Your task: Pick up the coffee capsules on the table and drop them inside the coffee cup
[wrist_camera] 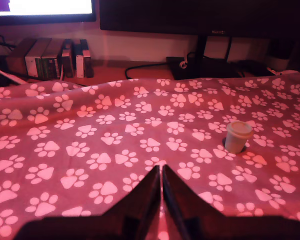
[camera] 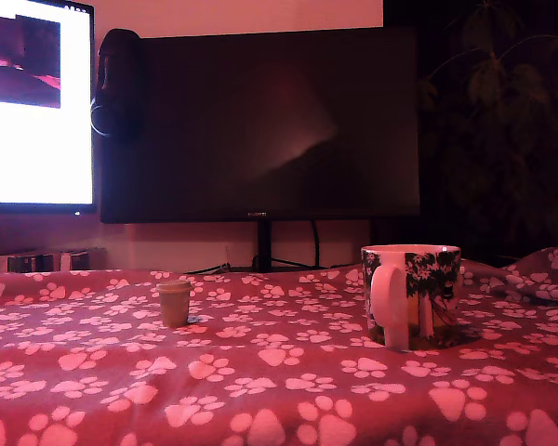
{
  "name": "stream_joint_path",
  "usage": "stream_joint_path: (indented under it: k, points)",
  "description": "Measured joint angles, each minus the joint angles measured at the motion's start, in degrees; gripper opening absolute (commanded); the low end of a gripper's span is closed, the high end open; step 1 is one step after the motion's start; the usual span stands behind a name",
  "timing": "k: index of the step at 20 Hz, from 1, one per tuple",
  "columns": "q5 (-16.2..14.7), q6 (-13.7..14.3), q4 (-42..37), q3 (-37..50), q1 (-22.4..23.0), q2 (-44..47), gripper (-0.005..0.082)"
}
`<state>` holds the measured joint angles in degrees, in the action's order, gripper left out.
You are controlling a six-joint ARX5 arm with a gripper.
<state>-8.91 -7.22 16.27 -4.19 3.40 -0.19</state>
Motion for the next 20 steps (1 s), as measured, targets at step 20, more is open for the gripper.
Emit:
stream_joint_path:
  k: [20]
  points:
    - [-7.2, -2.8, -8.6, 0.3, 1.4, 1.6, -0.0023]
